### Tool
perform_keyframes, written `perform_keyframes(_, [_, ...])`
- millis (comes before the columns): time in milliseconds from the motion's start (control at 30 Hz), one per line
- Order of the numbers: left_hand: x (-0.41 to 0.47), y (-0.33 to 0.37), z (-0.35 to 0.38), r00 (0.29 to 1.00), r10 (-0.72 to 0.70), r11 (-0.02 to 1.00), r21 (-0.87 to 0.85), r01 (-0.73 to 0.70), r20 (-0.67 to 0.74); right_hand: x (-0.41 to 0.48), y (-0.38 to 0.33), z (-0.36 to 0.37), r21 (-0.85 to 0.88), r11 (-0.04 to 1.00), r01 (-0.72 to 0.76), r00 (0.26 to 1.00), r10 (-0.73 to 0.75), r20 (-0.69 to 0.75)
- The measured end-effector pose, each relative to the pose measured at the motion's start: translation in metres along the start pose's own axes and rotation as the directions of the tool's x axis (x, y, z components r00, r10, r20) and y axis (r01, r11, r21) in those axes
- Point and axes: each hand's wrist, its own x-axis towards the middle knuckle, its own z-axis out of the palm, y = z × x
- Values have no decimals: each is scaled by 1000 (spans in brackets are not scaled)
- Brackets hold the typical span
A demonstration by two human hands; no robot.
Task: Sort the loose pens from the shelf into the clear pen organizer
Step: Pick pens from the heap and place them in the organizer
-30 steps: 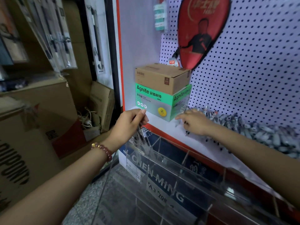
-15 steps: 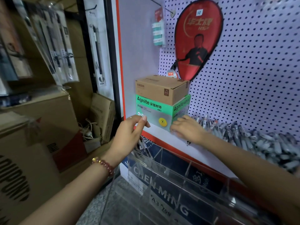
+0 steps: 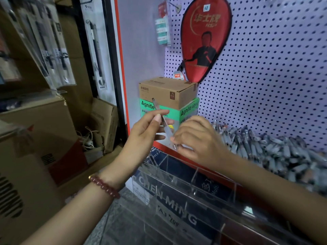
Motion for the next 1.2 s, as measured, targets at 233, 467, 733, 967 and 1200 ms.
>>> perform_keyframes(233, [0,5,-7,992,32,997,75,-23,-119,-41,47,7,58,767,-639,764,625,161])
perform_keyframes(467, [3,-3,-12,995,48,987,156,-35,-85,-60,101,28,-262,482,-836,290,794,535])
perform_keyframes(733, [7,-8,-12,998,50,976,213,-39,-47,-58,111,51,-450,541,-710,215,775,594])
perform_keyframes(967, [5,-7,-10,999,34,974,224,-28,-24,-50,98,30,-416,507,-755,397,858,327])
perform_keyframes(1200, [2,-5,-11,999,17,977,213,-6,-51,-8,50,-13,-233,688,-687,704,710,22])
